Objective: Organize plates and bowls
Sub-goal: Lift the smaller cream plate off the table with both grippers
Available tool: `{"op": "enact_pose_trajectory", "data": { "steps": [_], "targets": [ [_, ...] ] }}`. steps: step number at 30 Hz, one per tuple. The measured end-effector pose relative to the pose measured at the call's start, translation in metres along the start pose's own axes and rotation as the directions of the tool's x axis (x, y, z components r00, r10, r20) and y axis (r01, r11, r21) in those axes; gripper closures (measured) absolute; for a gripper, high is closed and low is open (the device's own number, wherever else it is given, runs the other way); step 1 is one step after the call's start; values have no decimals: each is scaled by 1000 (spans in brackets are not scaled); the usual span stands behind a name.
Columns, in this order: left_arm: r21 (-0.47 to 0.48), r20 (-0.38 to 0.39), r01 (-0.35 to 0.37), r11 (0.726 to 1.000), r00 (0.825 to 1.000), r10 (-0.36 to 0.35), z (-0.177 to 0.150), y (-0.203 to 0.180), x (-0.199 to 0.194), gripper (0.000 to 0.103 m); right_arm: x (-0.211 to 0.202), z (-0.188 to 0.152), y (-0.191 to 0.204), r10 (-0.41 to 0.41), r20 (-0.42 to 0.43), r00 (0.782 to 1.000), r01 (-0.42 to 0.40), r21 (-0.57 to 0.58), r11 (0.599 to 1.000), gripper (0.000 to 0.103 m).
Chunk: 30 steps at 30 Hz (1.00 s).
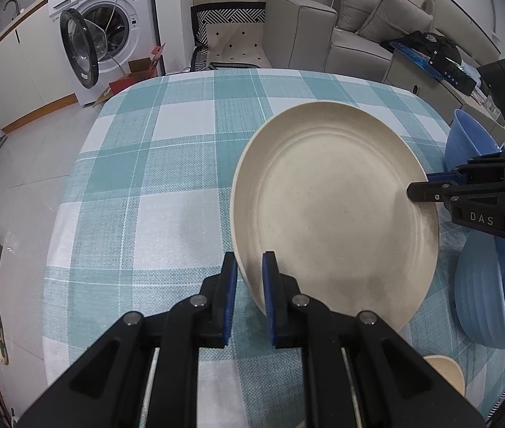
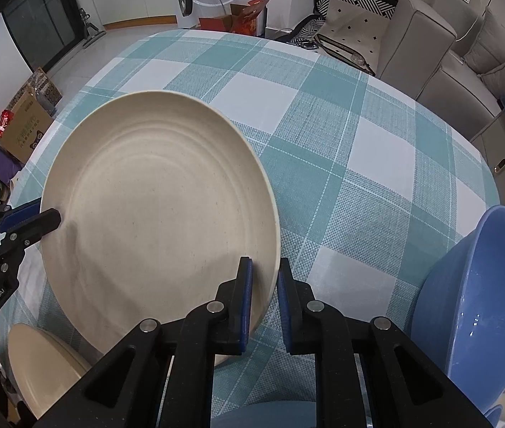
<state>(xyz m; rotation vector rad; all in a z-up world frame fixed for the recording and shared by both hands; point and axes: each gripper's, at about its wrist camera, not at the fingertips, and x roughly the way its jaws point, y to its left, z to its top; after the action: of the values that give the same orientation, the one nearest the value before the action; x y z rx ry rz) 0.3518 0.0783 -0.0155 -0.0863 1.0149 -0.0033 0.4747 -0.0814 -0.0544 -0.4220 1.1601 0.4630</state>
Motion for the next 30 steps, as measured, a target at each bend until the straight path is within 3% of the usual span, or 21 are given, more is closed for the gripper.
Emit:
{"op": "enact_pose_trajectory", "data": {
  "steps": [30],
  "targets": [
    [-16,89,13,1000,996,-12,3,4,-49,91,-53,1,13,-34,78,996,35,-16,999,90]
  ]
}}
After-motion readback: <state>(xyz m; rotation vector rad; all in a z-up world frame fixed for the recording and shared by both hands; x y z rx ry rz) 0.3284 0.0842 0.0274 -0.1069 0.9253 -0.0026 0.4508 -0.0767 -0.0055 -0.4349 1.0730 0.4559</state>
